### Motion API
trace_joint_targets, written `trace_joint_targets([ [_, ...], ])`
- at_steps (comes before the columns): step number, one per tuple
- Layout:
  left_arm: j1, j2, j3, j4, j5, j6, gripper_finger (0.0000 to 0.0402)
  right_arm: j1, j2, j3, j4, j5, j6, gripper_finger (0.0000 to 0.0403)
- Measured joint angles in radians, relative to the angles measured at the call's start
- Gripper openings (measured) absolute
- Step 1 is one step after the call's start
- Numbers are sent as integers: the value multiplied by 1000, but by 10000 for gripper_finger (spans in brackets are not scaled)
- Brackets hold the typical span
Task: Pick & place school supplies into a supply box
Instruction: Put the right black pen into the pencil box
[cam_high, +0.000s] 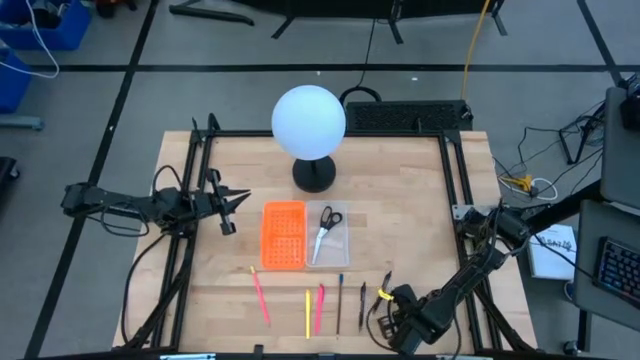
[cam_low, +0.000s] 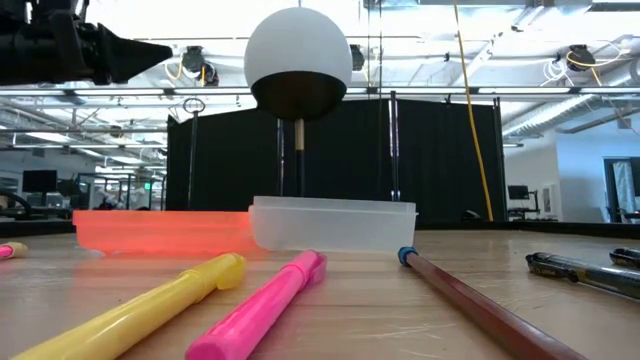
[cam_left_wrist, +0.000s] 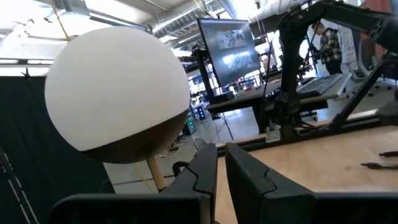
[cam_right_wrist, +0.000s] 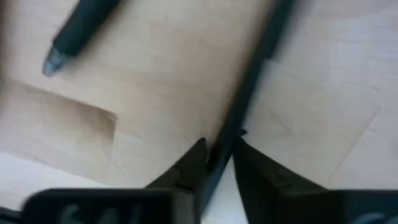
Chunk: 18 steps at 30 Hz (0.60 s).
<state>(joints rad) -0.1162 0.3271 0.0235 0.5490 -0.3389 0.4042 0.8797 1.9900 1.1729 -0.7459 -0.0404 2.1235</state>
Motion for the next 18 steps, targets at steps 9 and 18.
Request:
trace_joint_targets([
  [9,0,0,0,-21,0,-24,42,40,-29,-8,-3,107,19,20],
  [18,0,0,0,-30,0,-24,42,-5,-224,-13,-124,428,17,19],
])
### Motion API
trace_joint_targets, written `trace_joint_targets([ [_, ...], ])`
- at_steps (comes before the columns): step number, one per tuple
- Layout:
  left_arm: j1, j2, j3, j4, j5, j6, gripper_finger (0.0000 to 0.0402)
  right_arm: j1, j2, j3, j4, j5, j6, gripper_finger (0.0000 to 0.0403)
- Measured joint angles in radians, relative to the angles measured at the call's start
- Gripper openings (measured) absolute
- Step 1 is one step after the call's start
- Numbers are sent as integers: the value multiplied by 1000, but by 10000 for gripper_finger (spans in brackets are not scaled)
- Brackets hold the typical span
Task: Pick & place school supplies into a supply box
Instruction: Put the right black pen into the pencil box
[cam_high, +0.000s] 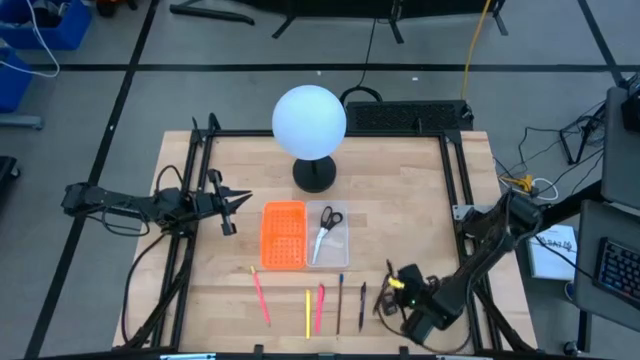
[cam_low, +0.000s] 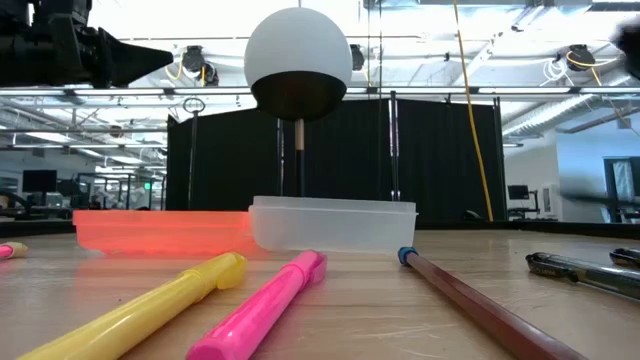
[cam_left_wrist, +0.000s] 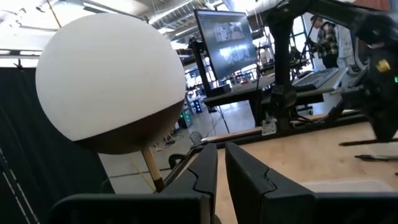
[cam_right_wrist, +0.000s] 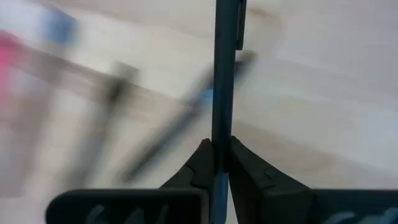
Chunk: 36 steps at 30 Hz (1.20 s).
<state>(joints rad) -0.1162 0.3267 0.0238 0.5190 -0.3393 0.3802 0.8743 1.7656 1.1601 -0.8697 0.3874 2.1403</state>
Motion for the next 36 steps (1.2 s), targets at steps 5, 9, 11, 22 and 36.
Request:
trace_joint_targets([
  [5,0,0,0,0,-2,2,42,-96,-106,-2,-77,157,-65,19],
  [9,0,0,0,0,-2,4,42,-207,-195,3,-78,252,-187,19],
  [11,0,0,0,1,-1,4,42,-275,-214,2,-52,295,-273,19],
  [22,0,0,0,6,-2,12,42,-672,-178,4,584,81,-943,19],
  [36,0,0,0,5,-3,11,42,-761,64,4,640,-244,-748,19],
])
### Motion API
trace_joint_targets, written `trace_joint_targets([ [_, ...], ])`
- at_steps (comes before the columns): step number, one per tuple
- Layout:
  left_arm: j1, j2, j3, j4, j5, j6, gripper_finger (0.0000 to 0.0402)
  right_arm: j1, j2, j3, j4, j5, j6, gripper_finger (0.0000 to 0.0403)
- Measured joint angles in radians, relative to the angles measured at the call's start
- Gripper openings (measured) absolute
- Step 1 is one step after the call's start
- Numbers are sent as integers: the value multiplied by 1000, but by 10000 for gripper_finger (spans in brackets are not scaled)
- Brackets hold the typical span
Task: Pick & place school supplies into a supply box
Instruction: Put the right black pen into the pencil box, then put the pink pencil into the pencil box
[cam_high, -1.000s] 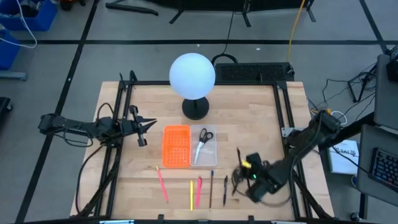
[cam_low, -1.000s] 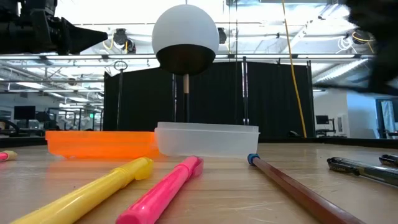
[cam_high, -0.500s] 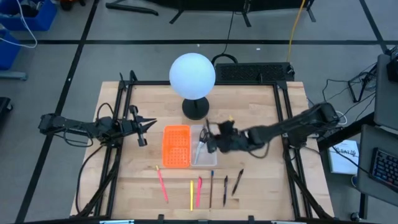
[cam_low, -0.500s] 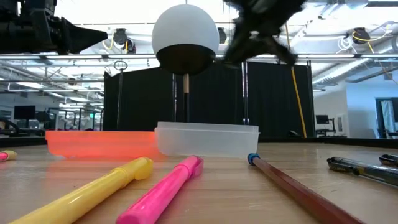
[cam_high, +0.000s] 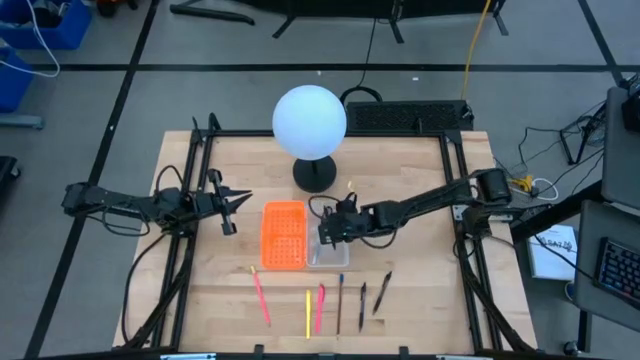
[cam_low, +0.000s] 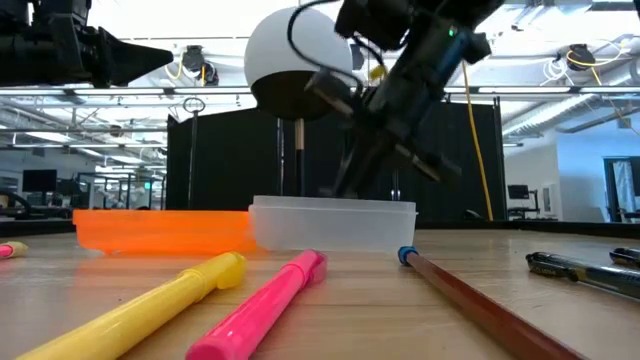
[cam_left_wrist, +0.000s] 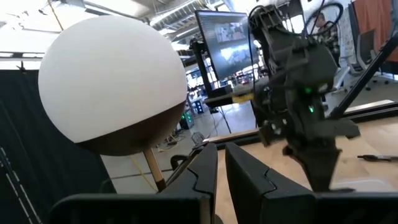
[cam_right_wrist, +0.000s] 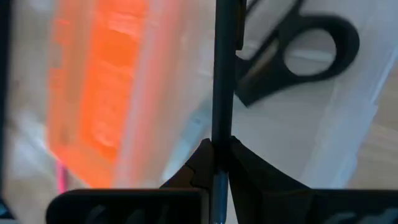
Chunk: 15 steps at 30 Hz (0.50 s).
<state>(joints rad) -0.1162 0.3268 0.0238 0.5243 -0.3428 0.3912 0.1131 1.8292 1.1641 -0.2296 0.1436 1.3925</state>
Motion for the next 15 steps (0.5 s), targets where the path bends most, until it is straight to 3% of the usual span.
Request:
trace_joint_targets([
  [7,0,0,0,0,0,0,42,-16,52,0,35,-25,18,23],
  [15,0,0,0,0,1,-1,42,-16,30,0,27,-13,-20,80],
])
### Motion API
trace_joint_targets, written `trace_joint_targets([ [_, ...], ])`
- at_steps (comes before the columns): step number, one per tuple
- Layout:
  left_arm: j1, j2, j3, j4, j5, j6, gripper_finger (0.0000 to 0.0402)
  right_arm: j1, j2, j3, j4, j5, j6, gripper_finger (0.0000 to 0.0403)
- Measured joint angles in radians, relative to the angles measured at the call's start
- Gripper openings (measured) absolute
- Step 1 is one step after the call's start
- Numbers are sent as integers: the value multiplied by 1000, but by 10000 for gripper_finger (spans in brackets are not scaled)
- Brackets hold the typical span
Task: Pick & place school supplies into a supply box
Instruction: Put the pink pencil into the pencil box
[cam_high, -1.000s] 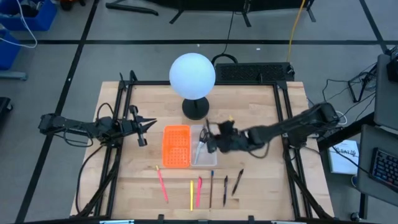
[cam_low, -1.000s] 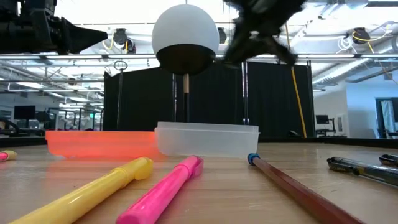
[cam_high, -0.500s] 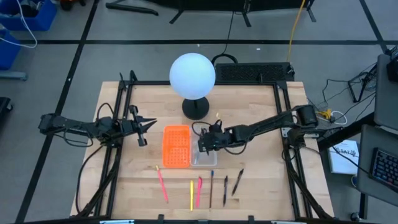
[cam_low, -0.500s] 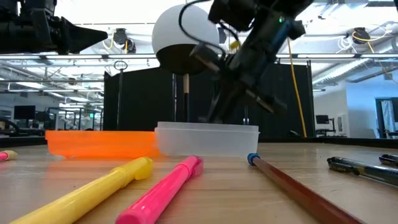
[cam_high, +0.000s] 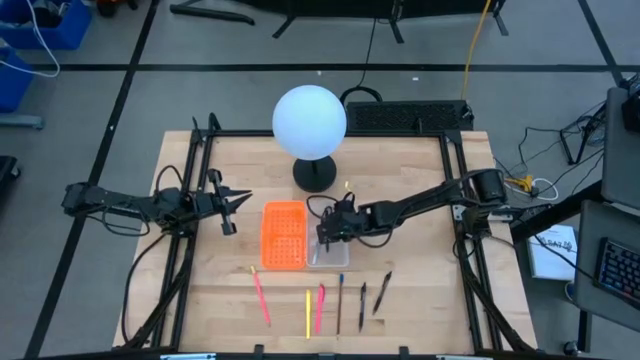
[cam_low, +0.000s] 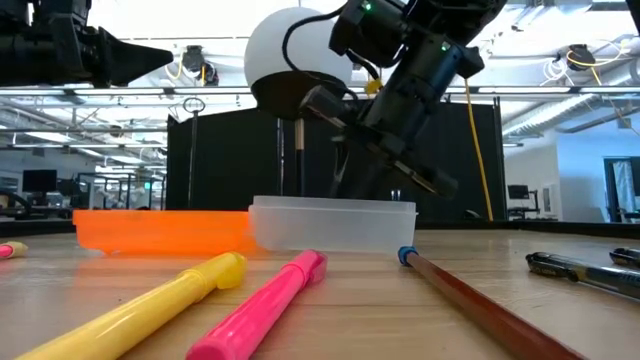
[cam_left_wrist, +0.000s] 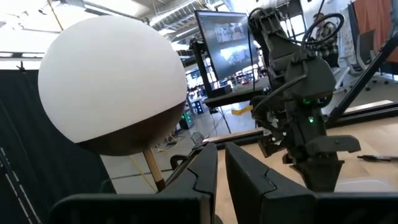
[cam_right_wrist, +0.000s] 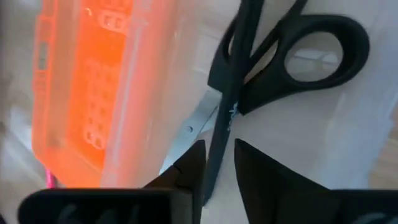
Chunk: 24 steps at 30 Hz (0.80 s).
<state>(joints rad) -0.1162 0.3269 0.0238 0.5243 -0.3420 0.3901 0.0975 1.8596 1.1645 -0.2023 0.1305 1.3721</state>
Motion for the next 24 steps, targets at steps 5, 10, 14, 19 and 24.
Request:
trace_joint_targets([
  [5,0,0,0,0,0,0,42,0,0,1,4,4,-28,92],
  [10,0,0,0,0,0,-3,42,0,-68,0,0,0,-176,94],
  [14,0,0,0,1,0,-8,42,4,-192,0,1,33,-390,95],
  [19,0,0,0,10,0,-4,42,29,-330,0,-40,156,-640,95],
  [24,0,0,0,12,0,-2,42,36,-459,-47,-63,232,-826,69],
])
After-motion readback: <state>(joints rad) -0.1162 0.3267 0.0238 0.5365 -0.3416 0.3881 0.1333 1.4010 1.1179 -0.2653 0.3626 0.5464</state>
